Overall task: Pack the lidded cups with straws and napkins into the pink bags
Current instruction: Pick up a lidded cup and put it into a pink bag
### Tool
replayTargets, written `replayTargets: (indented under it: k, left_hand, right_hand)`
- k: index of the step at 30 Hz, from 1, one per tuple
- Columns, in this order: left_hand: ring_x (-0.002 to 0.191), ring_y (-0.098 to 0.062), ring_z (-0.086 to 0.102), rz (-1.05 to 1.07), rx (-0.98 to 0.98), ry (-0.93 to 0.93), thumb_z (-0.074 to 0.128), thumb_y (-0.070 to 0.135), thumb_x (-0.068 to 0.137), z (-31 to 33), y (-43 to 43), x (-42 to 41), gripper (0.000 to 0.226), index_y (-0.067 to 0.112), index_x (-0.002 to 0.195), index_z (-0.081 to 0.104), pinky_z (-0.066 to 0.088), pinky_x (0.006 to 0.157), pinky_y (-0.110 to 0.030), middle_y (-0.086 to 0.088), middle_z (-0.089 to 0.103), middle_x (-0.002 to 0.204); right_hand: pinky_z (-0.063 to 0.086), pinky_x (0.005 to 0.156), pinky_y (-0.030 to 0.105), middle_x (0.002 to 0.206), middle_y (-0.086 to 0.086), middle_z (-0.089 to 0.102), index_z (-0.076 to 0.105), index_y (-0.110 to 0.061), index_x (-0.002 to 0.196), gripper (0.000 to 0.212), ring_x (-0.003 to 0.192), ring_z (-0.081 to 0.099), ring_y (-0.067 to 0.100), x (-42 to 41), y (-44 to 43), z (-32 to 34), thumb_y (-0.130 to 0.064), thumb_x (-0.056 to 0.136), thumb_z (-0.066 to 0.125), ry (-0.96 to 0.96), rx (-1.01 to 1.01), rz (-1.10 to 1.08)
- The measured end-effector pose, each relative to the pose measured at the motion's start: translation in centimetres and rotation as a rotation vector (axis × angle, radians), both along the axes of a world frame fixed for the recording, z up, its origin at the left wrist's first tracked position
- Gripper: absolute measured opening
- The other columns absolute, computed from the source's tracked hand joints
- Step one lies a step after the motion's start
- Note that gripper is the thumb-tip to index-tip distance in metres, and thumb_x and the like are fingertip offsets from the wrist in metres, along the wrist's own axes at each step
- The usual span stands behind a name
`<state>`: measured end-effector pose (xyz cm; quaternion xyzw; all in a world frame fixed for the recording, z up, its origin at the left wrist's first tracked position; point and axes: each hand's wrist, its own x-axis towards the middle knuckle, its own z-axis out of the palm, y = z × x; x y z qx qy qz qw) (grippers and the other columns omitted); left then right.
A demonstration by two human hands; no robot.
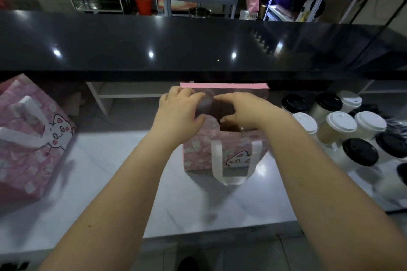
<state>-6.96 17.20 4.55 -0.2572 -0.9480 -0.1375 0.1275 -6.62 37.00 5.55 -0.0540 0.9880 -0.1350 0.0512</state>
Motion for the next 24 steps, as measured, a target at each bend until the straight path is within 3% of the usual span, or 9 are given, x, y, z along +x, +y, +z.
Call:
replayTargets:
  k: [4,9,13,16,21,24]
  left_hand:
    - [0.123,-0.027,0.044,0.027,0.008,0.023,0.057,0.036,0.09,1.6,3.8,2.7,0.044,0.025,0.133,0.054,0.035,0.1,-0.045,-0.002,0.058,0.128]
    - [0.116,-0.027,0.048,-0.013,0.027,0.027,0.053,0.04,0.092,1.7,11.3,7.9,0.038,0.024,0.126,0.061,0.037,0.094,-0.044,-0.002,0.06,0.122]
    - [0.118,-0.026,0.045,-0.049,-0.009,0.003,0.054,0.04,0.092,-0.7,17.3,12.3,0.039,0.026,0.128,0.059,0.036,0.093,-0.043,0.0,0.057,0.126]
    - [0.121,-0.025,0.043,-0.065,-0.009,-0.049,0.054,0.037,0.092,-2.8,20.7,15.0,0.041,0.026,0.132,0.056,0.034,0.096,-0.043,0.001,0.055,0.13]
    - [0.123,-0.024,0.042,-0.071,-0.094,-0.177,0.051,0.037,0.094,-5.6,24.8,17.3,0.046,0.026,0.138,0.047,0.033,0.098,-0.041,0.001,0.05,0.134]
    - [0.126,-0.025,0.04,-0.059,-0.124,-0.224,0.052,0.037,0.093,-6.8,26.4,17.4,0.048,0.026,0.14,0.045,0.032,0.099,-0.041,0.001,0.048,0.137]
  right_hand:
    - [0.048,0.09,0.034,0.132,-0.008,0.058,0.053,-0.035,0.134,0.052,0.111,0.058,0.017,4.6,3.2,2.3,-0.03,0.084,0.069,0.142,-0.057,-0.038]
    - [0.047,0.092,0.041,0.116,-0.004,0.062,0.062,-0.028,0.123,0.037,0.111,0.052,0.018,11.8,8.5,2.4,-0.031,0.087,0.066,0.223,-0.078,-0.04]
    - [0.041,0.095,0.03,0.121,-0.007,0.059,0.061,-0.026,0.125,0.037,0.117,0.046,0.014,17.2,14.0,0.2,-0.029,0.088,0.066,0.251,-0.084,-0.088]
    - [0.042,0.095,0.032,0.124,-0.006,0.057,0.062,-0.023,0.123,0.035,0.119,0.045,0.016,20.2,17.6,-1.9,-0.027,0.089,0.066,0.25,-0.105,-0.117]
    - [0.033,0.097,0.024,0.129,-0.007,0.055,0.061,-0.022,0.124,0.036,0.127,0.039,0.014,23.2,22.3,-5.4,-0.026,0.089,0.068,0.197,-0.178,-0.207]
    - [0.031,0.091,0.022,0.13,-0.008,0.054,0.061,-0.023,0.124,0.036,0.127,0.037,0.013,23.6,24.1,-6.9,-0.026,0.089,0.067,0.167,-0.199,-0.226]
